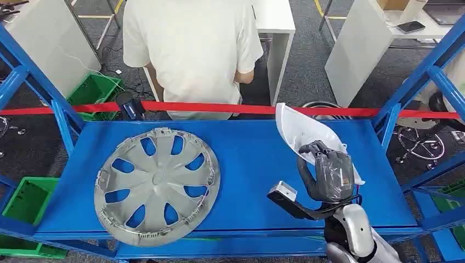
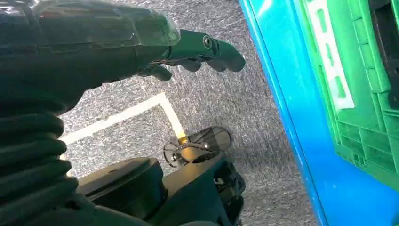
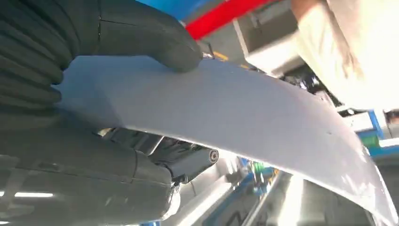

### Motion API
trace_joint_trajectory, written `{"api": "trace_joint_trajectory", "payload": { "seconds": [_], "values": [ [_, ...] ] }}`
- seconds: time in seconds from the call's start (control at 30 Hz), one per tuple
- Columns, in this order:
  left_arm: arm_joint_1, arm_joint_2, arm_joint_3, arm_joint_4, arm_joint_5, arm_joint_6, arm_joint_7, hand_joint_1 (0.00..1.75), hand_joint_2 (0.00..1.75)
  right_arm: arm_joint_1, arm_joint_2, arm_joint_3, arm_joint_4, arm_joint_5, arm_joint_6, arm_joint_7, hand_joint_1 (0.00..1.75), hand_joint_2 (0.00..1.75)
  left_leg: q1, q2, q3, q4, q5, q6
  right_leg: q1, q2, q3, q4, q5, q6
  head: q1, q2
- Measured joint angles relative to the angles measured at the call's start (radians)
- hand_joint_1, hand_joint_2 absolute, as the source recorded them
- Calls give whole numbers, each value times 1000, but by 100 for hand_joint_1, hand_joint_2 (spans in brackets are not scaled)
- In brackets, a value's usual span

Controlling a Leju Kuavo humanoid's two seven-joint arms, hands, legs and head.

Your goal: Take the parts from the cabinet and place them on the table.

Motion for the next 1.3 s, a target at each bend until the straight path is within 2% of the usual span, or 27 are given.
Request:
{"api": "trace_joint_trajectory", "payload": {
  "seconds": [0.33, 0.47, 0.6, 0.63, 0.77, 0.83, 0.87, 1.0, 1.13, 1.3],
  "values": [
    [0, 0, 0, 0, 2, -5, -9, 0, 175, 21, 0, -27, -68, 11, -4, 2, 175, 175, 0, 2, 0, 0, 0, 0, 0, 0, 0, 0, 0, 0, 0, 0],
    [0, 0, 0, 0, 13, -23, -32, 0, 175, 39, 0, -42, -78, -47, -83, 1, 175, 175, 0, 3, 0, 0, 0, 0, 0, 0, 0, 0, 0, 0, 0, 0],
    [0, 0, 0, 0, 21, -32, -49, 0, 175, 62, 3, -61, -94, -114, -172, -30, 175, 175, 0, 3, 0, 0, 0, 0, 0, 0, -1, 0, 0, 0, 0, 0],
    [0, 0, 0, 0, 21, -33, -52, 0, 175, 69, 4, -66, -100, -135, -187, -52, 175, 175, 0, 3, 0, 0, 0, 0, 0, 0, -1, 0, 0, 0, 0, 0],
    [0, 0, 0, 0, 24, -33, -55, 0, 175, 116, 47, -117, -144, -285, -193, -250, 175, 175, 0, 3, 0, 0, 0, 0, 0, 0, -1, 0, 0, 0, 0, 0],
    [0, 0, 0, 0, 24, -32, -55, 0, 175, 134, 73, -143, -166, -356, -193, -321, 175, 175, 0, 2, 0, 0, 0, 0, 0, 0, -1, 0, 0, 0, -2, 0],
    [0, 0, 0, 0, 24, -31, -55, 0, 175, 147, 93, -169, -184, -462, -193, -392, 175, 175, 0, 2, 0, 0, 0, 0, 1, 0, -1, 0, 0, 0, -1, 0],
    [0, 0, 0, 0, 24, -31, -55, 0, 175, 175, 137, -219, -223, -752, -193, -536, 175, 175, 0, 2, 0, 0, 0, 0, 0, 0, -1, 0, 0, 0, -1, 0],
    [0, 0, 0, 0, 24, -31, -62, 0, 175, 194, 162, -257, -253, -995, -193, -644, 175, 175, 0, 2, 0, 0, 0, 0, 0, 0, -1, 0, 0, 0, 0, 0],
    [-1, 0, 2, 0, 29, -29, -77, 0, 175, 209, 170, -277, -289, -1115, -193, -720, 175, 175, 0, 2, 0, 0, 0, 0, 0, 0, -1, 0, 0, 0, 0, 0]
  ]
}}
